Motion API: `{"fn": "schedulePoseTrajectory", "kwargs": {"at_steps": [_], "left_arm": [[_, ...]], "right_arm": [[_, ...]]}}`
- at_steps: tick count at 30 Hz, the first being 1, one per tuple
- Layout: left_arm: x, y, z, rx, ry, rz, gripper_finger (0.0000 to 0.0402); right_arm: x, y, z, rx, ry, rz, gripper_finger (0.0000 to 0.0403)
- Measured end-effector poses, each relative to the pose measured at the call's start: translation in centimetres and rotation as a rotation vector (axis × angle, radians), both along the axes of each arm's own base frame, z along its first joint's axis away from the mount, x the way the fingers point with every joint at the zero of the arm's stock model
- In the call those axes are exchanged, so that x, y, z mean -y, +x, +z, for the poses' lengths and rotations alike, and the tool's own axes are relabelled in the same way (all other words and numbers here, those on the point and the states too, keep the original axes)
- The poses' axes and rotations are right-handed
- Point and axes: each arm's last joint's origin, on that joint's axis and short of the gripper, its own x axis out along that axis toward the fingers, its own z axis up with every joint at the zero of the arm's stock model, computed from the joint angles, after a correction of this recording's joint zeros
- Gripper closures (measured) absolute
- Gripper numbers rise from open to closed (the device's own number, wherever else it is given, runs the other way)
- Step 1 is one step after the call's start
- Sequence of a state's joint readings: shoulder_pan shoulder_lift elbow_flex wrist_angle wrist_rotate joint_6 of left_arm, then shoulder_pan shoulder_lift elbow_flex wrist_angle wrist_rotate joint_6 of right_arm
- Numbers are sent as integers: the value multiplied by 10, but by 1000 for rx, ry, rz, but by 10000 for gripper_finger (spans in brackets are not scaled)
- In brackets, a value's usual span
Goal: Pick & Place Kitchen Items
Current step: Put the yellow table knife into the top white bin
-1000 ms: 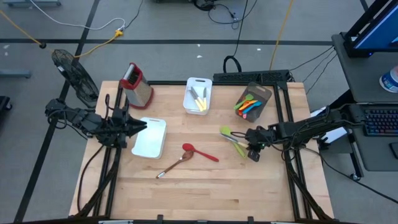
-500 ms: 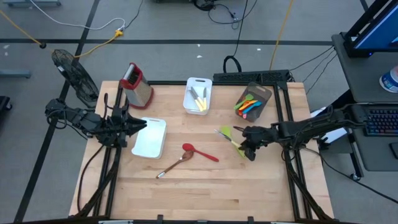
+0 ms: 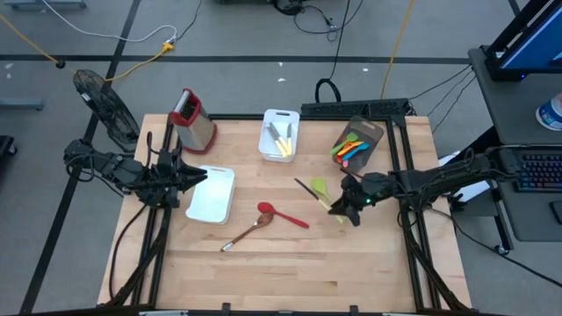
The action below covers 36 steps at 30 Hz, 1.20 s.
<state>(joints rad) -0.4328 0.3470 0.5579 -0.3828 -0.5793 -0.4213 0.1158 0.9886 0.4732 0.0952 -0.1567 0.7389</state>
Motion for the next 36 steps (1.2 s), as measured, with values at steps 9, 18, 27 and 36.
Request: {"fn": "schedulePoseTrajectory", "kwargs": {"at_steps": [9, 18, 27, 36], "left_arm": [[0, 0, 0, 2, -9, 2, 321], [0, 0, 0, 0, 2, 0, 321], [0, 0, 0, -8, 53, -8, 321], [0, 0, 0, -10, 60, -8, 321]], "right_arm": [[-6, 5, 17, 149, 173, 137, 339], [-8, 9, 49, 405, 359, 211, 339], [-1, 10, 67, 610, 413, -40, 339], [8, 16, 78, 749, 412, -328, 339]]}}
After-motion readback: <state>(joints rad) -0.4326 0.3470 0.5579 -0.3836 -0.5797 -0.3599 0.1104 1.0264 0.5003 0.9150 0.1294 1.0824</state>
